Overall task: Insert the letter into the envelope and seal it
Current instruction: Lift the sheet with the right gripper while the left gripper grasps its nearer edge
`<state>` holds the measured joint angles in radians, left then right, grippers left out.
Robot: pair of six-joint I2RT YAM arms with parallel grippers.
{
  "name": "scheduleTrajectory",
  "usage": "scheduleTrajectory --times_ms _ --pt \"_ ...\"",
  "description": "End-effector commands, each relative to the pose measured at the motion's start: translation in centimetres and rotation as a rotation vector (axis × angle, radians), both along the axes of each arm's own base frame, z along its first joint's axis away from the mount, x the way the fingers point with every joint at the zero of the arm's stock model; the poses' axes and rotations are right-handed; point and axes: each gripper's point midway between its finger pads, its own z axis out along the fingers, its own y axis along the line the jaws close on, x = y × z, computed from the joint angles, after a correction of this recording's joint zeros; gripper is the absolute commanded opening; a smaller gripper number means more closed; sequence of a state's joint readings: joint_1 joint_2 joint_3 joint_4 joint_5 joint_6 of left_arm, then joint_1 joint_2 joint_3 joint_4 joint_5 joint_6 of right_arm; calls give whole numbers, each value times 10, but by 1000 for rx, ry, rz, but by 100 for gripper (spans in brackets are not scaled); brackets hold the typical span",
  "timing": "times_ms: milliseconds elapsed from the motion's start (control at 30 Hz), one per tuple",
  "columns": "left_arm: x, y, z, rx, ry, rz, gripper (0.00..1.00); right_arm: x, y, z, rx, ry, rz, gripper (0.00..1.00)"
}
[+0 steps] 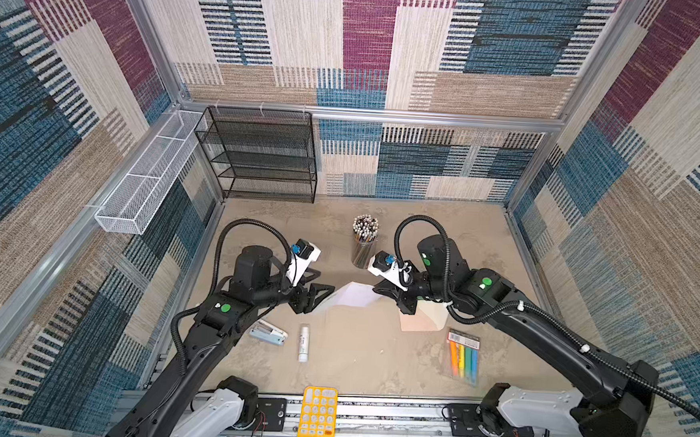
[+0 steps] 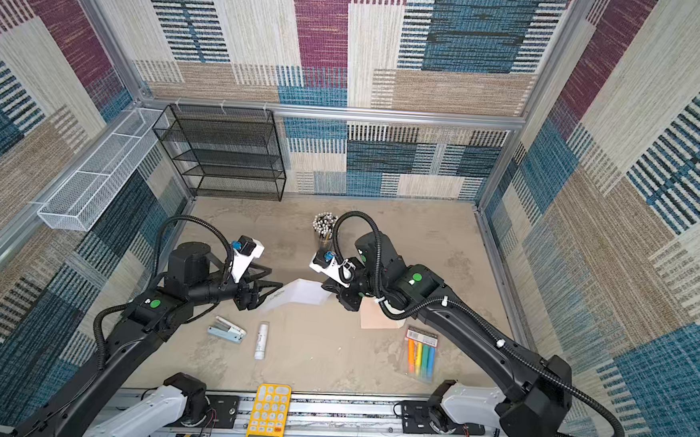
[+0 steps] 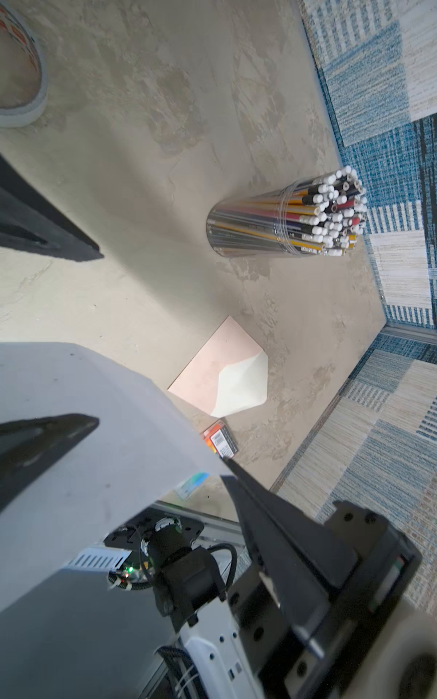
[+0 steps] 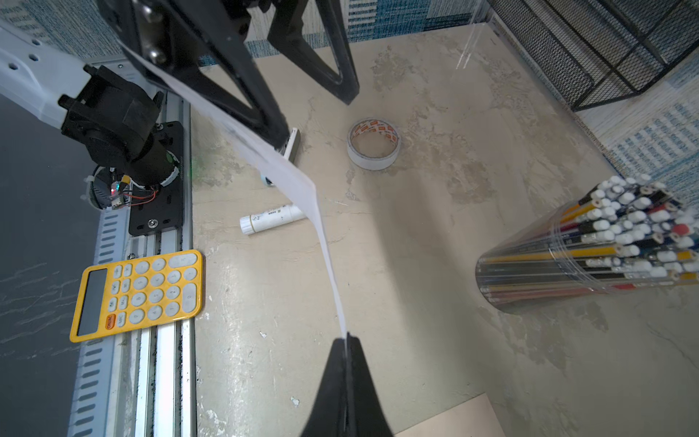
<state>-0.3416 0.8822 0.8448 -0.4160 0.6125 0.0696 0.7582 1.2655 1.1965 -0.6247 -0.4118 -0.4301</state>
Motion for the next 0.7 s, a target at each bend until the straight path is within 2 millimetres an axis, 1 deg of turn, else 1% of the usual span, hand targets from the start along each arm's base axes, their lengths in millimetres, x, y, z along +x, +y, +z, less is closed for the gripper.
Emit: scheduleTrajectory --times_ms 0,67,267,367,533,667 --pt "-12 -7 4 -47 34 -56 70 7 10 16 59 -20 2 0" --pt "-15 -10 7 -61 39 -73 71 8 13 15 62 -14 5 0" --pt "-19 -17 8 -82 50 -103 75 10 21 19 88 -2 20 0" --pt "-20 -18 12 -93 43 -111 76 12 23 18 86 3 21 0" --pt "-28 -18 17 -93 39 -140 78 12 23 14 68 9 27 0" --pt "-31 -20 17 -100 52 -156 78 10 25 15 78 17 40 0"
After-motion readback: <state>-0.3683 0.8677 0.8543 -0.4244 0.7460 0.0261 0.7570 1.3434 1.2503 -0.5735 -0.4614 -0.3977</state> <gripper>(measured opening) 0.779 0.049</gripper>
